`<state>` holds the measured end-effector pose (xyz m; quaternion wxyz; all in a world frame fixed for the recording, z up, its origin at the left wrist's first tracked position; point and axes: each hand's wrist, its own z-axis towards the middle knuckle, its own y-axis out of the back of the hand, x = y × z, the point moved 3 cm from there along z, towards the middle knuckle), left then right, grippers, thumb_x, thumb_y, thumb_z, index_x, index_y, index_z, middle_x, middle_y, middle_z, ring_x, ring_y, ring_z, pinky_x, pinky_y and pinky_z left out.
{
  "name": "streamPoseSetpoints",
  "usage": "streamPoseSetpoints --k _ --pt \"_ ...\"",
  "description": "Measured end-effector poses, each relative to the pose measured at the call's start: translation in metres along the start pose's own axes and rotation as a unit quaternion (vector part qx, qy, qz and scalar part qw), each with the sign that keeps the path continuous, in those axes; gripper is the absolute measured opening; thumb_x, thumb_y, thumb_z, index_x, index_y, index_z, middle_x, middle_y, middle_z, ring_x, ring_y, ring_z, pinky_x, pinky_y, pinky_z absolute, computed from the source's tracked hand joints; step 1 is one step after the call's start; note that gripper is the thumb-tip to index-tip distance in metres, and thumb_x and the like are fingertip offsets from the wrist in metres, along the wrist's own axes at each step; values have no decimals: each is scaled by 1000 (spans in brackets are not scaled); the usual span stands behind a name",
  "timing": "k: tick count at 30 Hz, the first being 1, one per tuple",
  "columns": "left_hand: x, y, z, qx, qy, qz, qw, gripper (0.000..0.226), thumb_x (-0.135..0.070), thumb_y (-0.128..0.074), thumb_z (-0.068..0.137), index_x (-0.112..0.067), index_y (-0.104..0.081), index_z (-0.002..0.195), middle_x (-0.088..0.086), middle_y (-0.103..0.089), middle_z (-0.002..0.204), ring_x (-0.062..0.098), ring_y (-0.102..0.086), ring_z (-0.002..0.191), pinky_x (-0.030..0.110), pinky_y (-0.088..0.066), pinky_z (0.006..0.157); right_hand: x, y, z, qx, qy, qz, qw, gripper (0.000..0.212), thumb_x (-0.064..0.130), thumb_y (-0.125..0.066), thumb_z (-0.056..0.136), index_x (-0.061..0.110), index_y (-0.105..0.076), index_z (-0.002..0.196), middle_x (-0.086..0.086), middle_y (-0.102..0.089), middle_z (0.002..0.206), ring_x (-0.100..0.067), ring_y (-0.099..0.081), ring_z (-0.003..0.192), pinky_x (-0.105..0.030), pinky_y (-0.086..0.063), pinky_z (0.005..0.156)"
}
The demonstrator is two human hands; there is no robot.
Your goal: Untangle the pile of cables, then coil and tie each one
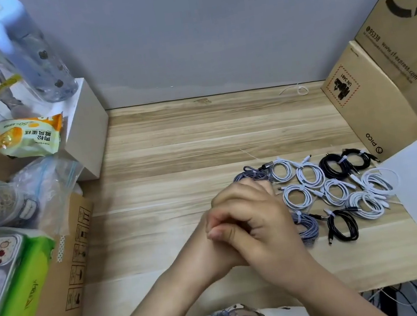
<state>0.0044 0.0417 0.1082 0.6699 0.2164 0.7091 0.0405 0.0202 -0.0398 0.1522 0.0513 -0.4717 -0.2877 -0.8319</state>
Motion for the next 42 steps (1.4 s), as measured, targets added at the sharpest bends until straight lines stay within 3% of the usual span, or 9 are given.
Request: streamPoseSetpoints --k 3,6,10,18,24,28,33,36,42 --pt "9 4 -2 -37 41 -3 998 27 -15 -71 64 -24 -55 85 -5 -61 77 8 -60 71 30 -51 62 -10 3 2 -38 -62 45 996 8 35 -61 76 29 -62 81 22 -56 76 -3 -55 80 -33 -40 78" --pt "10 10 -7 -15 93 -85 992 31 -3 -78 67 -20 -53 64 -9 -56 52 3 -49 48 17 -35 47 -36 9 -4 -6 -106 3 994 28 59 -57 77 33 -64 86 22 -61 85 -3 -58 86 -37 -43 82" --pt "15 15 -11 32 152 -226 962 33 -15 -78 63 -9 -50 80 -1 -65 58 12 -54 44 23 -36 43 -65 20 -30 109 -231 118 960 53 78 -59 63 37 -64 97 17 -65 106 1 -59 101 -13 -42 87" --pt "41 -5 1 -81 199 -289 933 99 -14 -79 56 -37 -18 131 -4 -65 90 14 -61 61 27 -48 43 -94 24 -67 12 -331 150 932 34 31 -75 76 15 -63 104 8 -71 89 -5 -65 85 -19 -48 76" --pt "77 -23 21 -94 214 -111 966 39 -49 -75 64 -22 -72 93 6 -53 108 11 -53 102 7 -40 83 -131 34 -67 -21 -415 123 901 24 15 -75 77 22 -59 94 5 -69 90 -11 -65 82 -27 -52 76" --pt "100 -41 48 -51 224 -69 971 29 -44 -62 82 -24 -62 61 -12 -51 72 2 -50 74 13 -37 64 -171 32 -63 -13 -479 18 877 27 29 -75 77 22 -55 94 0 -66 90 -20 -59 78 -38 -51 74" --pt "142 -60 66 -61 272 -69 958 12 -26 -65 87 -22 -55 94 -6 -64 88 12 -58 83 19 -45 75 -204 22 -54 53 -495 -103 861 43 41 -69 79 13 -60 110 -11 -68 102 -34 -65 88 -43 -54 79" --pt "149 -62 70 -75 254 63 962 11 -28 -63 89 -18 -58 88 -2 -61 81 14 -53 77 20 -33 59 -210 19 -54 70 -498 -162 849 49 44 -68 81 11 -60 115 -14 -68 105 -33 -64 96 -36 -51 82" --pt "166 -62 70 -107 254 78 958 20 -33 -62 88 -14 -64 93 7 -61 93 17 -53 88 19 -33 71 -199 20 -46 140 -489 -254 823 44 49 -58 87 15 -56 114 -9 -62 117 -30 -56 109 -34 -44 82"
